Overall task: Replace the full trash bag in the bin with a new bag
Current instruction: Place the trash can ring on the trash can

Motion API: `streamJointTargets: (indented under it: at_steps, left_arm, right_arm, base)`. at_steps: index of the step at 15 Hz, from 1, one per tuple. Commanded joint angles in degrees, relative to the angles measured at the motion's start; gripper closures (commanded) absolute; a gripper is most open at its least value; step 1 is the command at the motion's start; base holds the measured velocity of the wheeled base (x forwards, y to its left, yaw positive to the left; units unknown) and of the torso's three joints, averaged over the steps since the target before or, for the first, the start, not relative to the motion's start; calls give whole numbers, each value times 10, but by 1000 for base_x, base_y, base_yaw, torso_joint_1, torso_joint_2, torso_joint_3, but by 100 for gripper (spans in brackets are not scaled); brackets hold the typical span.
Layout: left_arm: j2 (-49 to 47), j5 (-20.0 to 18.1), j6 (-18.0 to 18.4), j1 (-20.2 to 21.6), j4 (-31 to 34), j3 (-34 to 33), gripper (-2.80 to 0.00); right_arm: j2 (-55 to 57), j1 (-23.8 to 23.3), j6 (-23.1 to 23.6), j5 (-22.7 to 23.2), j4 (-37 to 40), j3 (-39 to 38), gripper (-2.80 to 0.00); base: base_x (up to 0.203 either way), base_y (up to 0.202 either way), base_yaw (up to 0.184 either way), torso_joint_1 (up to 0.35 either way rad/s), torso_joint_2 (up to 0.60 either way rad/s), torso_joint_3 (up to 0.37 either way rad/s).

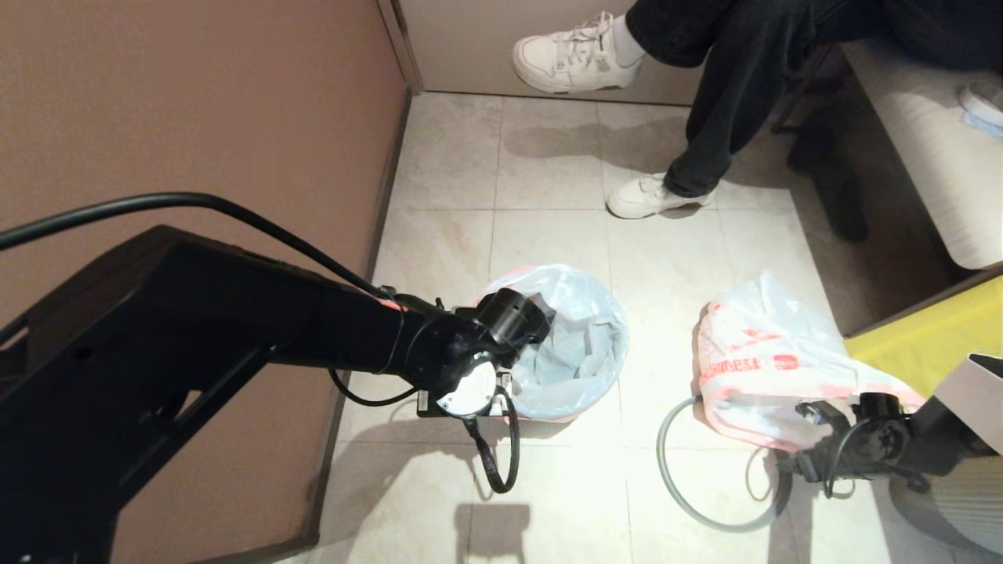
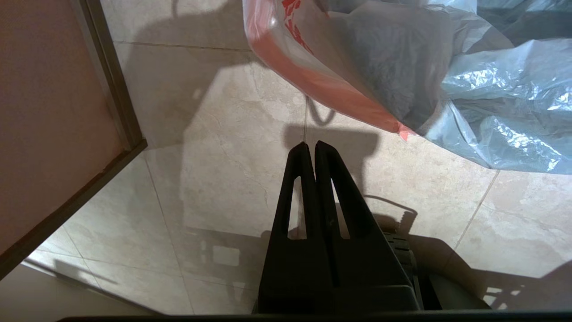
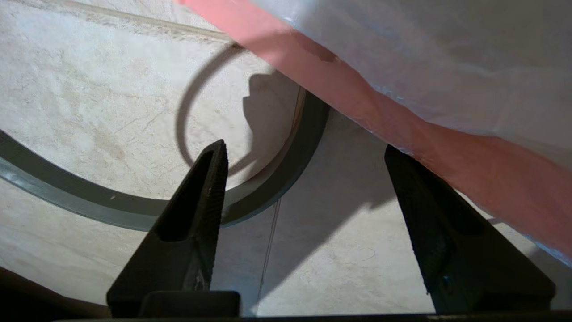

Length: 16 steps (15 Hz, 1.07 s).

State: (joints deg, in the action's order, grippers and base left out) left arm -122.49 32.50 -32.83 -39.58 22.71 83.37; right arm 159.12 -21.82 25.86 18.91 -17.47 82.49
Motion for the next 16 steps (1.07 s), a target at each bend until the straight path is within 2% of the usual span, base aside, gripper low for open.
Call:
streamJointTargets:
  at_steps: [1,5,8,11,12,16]
  left_arm:
    - [-1,2,-3,0,1,-3,0]
    - [-2,1,-3,1,1,-2,0]
    - [-6,0,-3,1,1,1,0]
    - [-7,0,-2,5,1,4,0]
    - [-7,0,-2,7,-2,2,0]
    - [-4,0,-2,15,-10,-8,0]
  right_arm:
    - [20,-5,3,1,-4,12,-280]
    - [34,-8,17,-1,9,43,-280]
    - [48,-5,25,-5,102,125,-280]
    - [63,7,37,-35,179,176,-280]
    - [65,10,39,-39,181,176,0]
    - [82,15,44,-48,183,176,0]
  base:
    - [0,0,0,0,0,0]
    - [0,0,0,0,0,0]
    - [0,0,0,0,0,0]
    - [0,0,0,0,0,0]
    - [0,0,0,0,0,0]
    - [0,0,0,0,0,0]
